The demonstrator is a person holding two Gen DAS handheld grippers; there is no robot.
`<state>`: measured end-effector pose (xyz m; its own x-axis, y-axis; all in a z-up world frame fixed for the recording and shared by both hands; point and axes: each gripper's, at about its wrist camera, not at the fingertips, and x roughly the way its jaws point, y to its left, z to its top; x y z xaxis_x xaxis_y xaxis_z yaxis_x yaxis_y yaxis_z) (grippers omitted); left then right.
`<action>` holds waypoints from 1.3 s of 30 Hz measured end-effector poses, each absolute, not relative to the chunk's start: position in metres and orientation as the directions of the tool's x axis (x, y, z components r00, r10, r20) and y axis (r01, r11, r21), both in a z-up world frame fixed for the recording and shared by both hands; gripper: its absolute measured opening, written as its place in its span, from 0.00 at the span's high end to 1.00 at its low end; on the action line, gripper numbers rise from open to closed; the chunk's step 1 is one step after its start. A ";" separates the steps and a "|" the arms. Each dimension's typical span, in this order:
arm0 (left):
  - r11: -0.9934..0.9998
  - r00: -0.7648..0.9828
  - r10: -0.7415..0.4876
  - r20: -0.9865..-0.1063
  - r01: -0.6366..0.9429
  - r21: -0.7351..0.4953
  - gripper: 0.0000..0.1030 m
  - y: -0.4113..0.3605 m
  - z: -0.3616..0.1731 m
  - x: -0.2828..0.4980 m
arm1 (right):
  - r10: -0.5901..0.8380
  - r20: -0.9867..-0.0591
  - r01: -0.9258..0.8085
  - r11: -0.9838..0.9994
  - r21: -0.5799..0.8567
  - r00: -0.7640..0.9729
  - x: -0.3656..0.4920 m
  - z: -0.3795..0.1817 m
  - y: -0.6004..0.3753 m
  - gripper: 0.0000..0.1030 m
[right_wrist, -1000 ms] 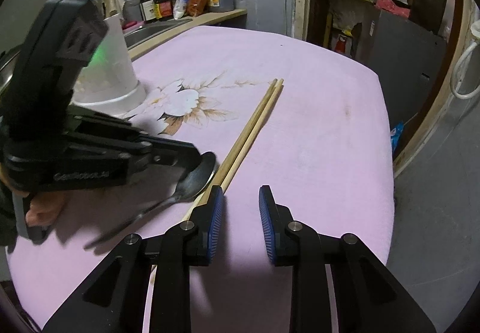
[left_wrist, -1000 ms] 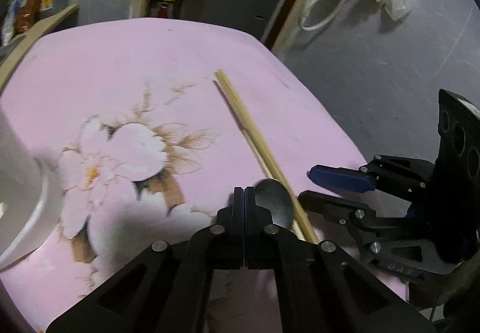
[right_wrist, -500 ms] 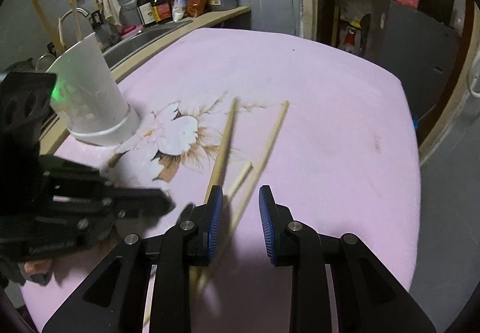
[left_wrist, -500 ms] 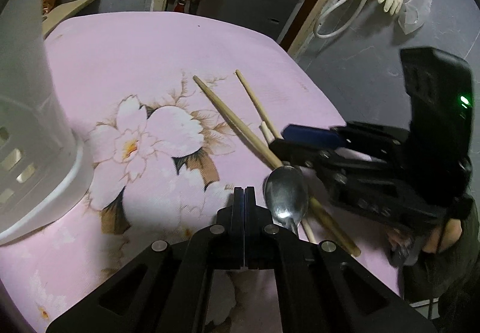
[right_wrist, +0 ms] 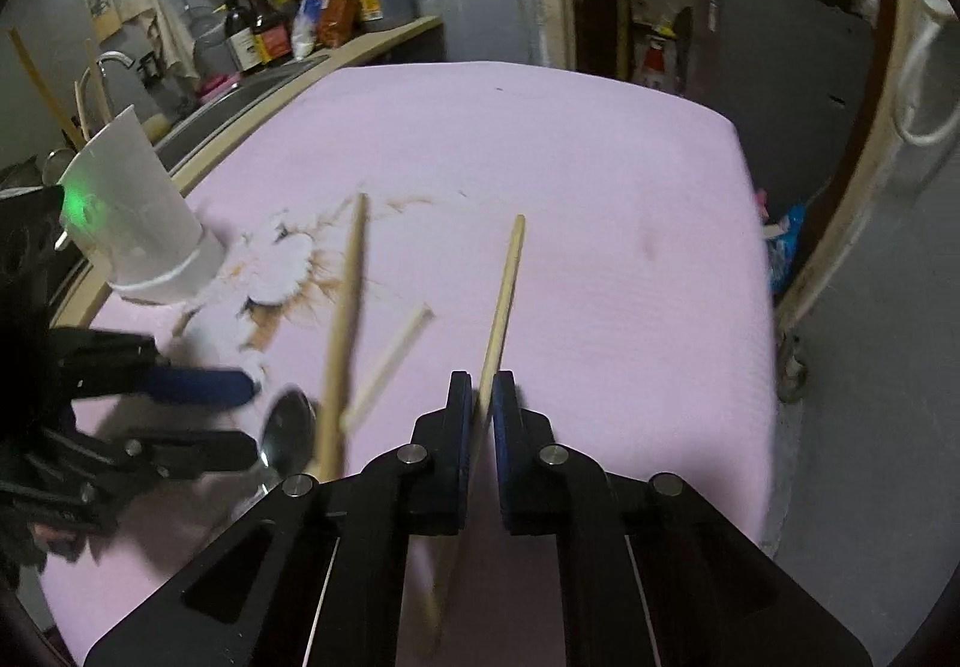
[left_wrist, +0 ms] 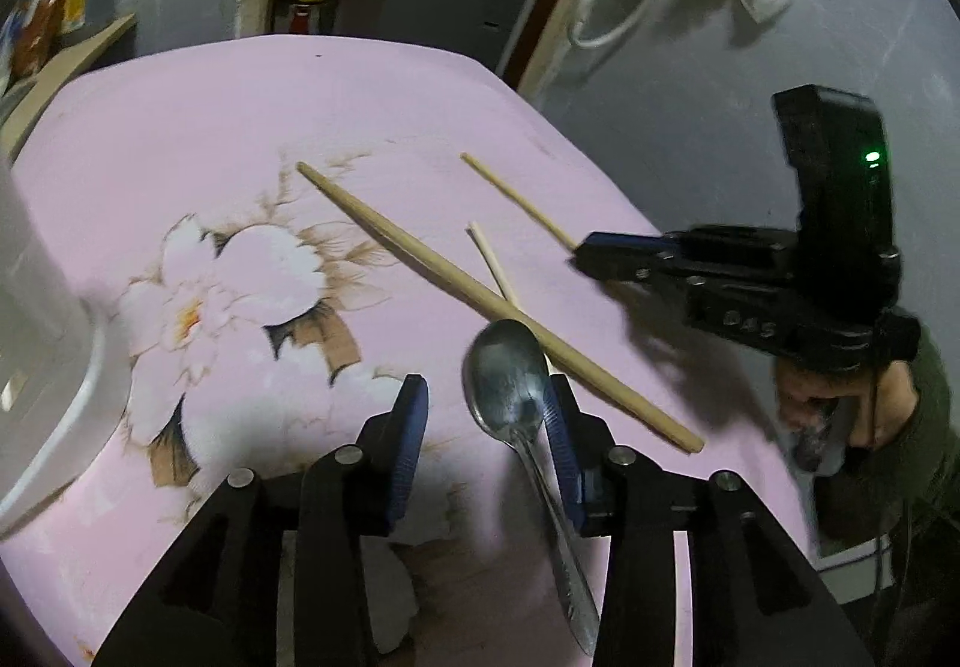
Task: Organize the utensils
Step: 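Carry the spoon in the left tool while the right tool carries the chopstick to the holder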
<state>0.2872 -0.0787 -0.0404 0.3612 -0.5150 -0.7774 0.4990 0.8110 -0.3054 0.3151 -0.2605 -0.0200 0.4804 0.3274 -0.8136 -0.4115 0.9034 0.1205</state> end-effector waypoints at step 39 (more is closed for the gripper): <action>0.934 0.781 -0.351 -0.517 0.330 -0.135 1.00 -0.058 0.038 0.235 | 0.389 -0.488 -0.338 0.921 0.193 0.781 0.251 0.046 -0.265 0.97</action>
<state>0.2353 -0.0585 0.0376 0.7811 -0.3507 -0.5165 0.3304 0.9342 -0.1347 0.2512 -0.2645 0.0455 0.7812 0.3893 -0.4881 -0.3383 0.9210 0.1932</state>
